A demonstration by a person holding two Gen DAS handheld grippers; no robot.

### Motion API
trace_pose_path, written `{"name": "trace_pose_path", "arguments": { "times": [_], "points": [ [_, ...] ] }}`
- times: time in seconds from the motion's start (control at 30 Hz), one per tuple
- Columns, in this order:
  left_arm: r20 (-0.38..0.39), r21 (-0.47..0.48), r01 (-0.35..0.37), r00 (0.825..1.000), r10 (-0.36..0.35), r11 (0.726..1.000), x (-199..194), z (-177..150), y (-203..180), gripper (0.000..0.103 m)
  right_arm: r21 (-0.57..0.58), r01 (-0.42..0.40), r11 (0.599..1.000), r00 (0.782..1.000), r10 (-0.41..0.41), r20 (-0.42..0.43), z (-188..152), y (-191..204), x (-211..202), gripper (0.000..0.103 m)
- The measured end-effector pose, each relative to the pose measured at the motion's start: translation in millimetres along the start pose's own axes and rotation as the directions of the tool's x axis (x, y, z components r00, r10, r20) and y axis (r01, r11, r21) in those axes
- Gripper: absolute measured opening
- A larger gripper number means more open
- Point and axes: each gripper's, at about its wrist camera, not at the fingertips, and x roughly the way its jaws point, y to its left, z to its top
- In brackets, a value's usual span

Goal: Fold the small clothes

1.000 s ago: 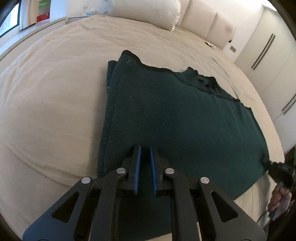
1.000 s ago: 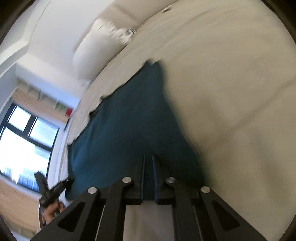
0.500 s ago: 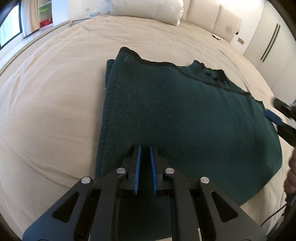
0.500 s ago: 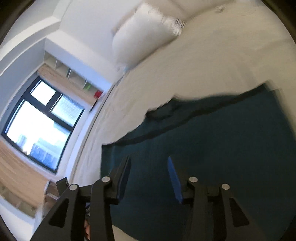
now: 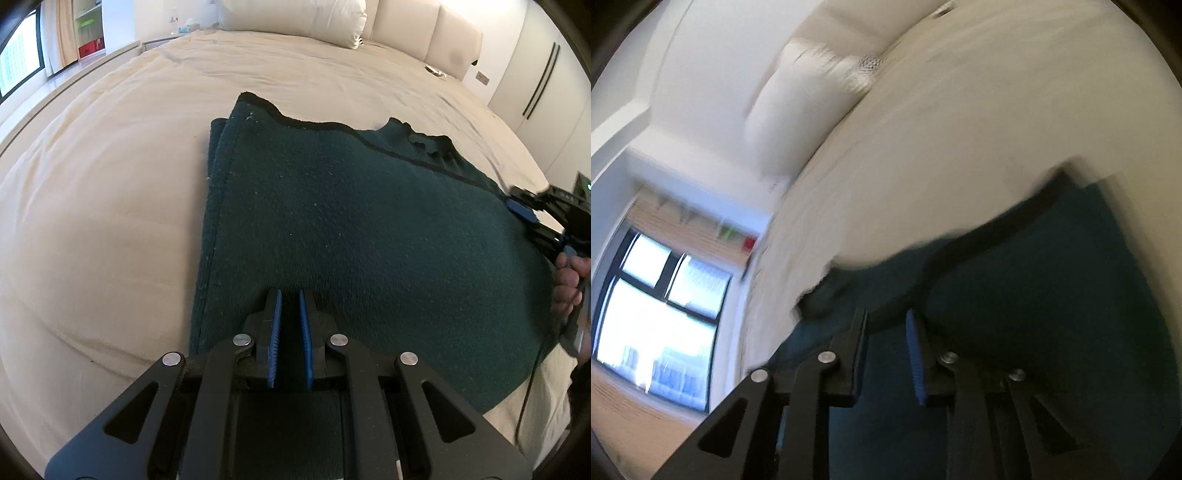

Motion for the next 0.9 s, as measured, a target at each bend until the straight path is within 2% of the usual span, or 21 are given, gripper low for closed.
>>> {"name": "trace_pose_path", "arguments": {
  "times": [0.03, 0.07, 0.13, 0.17, 0.23, 0.27, 0.4, 0.47, 0.53, 0.6, 0.63, 0.7, 0.77, 0.83, 0.9],
  "points": [
    [0.0, 0.0, 0.0, 1.0, 0.0, 1.0, 0, 0, 0, 0.01, 0.022, 0.035, 0.999, 0.999, -0.036, 0.031, 2, -8, -9, 0.024],
    [-0.001, -0.001, -0.001, 1.0, 0.001, 1.0, 0, 0, 0, 0.01, 0.053, 0.035, 0.998, 0.997, -0.039, 0.067, 4, -16, -26, 0.025],
    [-0.001, -0.001, -0.005, 1.0, 0.005, 1.0, 0, 0, -1, 0.01, 0.059, 0.048, 0.997, 0.994, -0.053, 0.092, 0, -17, -43, 0.035],
    [-0.001, -0.002, -0.008, 1.0, 0.008, 1.0, 0, 0, -1, 0.01, 0.028, 0.008, 1.0, 0.996, -0.01, 0.088, -10, -10, -55, 0.035],
    [-0.001, -0.006, -0.011, 1.0, 0.011, 1.0, 0, 0, -1, 0.01, -0.015, -0.078, 0.997, 0.996, 0.078, 0.045, -26, 4, -60, 0.035],
    [0.0, -0.009, -0.012, 1.0, 0.012, 1.0, -1, 1, -1, 0.01, -0.052, -0.142, 0.988, 0.99, 0.142, -0.002, -43, 18, -60, 0.036],
    [0.008, -0.02, -0.034, 0.999, 0.034, 0.999, -19, 3, -10, 0.01, -0.135, -0.264, 0.955, 0.956, 0.241, -0.165, -104, 53, -53, 0.039],
    [0.048, 0.007, 0.022, 0.999, -0.022, 1.0, -38, 0, -26, 0.01, -0.122, -0.3, 0.946, 0.938, 0.269, -0.219, -132, 59, -46, 0.039],
    [0.078, 0.044, 0.094, 0.992, -0.097, 0.995, -52, -9, -46, 0.01, -0.113, -0.318, 0.941, 0.924, 0.281, -0.259, -147, 58, -40, 0.04],
    [0.045, 0.07, 0.196, 0.979, -0.199, 0.978, -51, -22, -67, 0.01, -0.101, -0.276, 0.956, 0.932, 0.241, -0.273, -152, 48, -32, 0.04],
    [0.023, 0.091, 0.211, 0.977, -0.214, 0.973, -44, -27, -77, 0.011, -0.07, -0.25, 0.966, 0.934, 0.222, -0.279, -151, 37, -29, 0.04],
    [-0.027, 0.094, 0.194, 0.981, -0.192, 0.976, -23, -36, -85, 0.01, -0.033, -0.2, 0.979, 0.951, 0.186, -0.248, -148, 20, -33, 0.037],
    [-0.053, 0.019, 0.23, 0.972, -0.229, 0.973, -8, -40, -72, 0.01, 0.017, -0.188, 0.982, 0.962, 0.187, -0.198, -140, -3, -49, 0.034],
    [-0.049, -0.049, 0.298, 0.953, -0.3, 0.953, -7, -40, -53, 0.01, 0.046, -0.171, 0.984, 0.973, 0.176, -0.149, -132, -19, -62, 0.032],
    [-0.034, -0.074, 0.321, 0.945, -0.324, 0.944, -11, -40, -39, 0.01, 0.072, -0.155, 0.985, 0.982, 0.161, -0.094, -121, -41, -81, 0.029]
  ]
}}
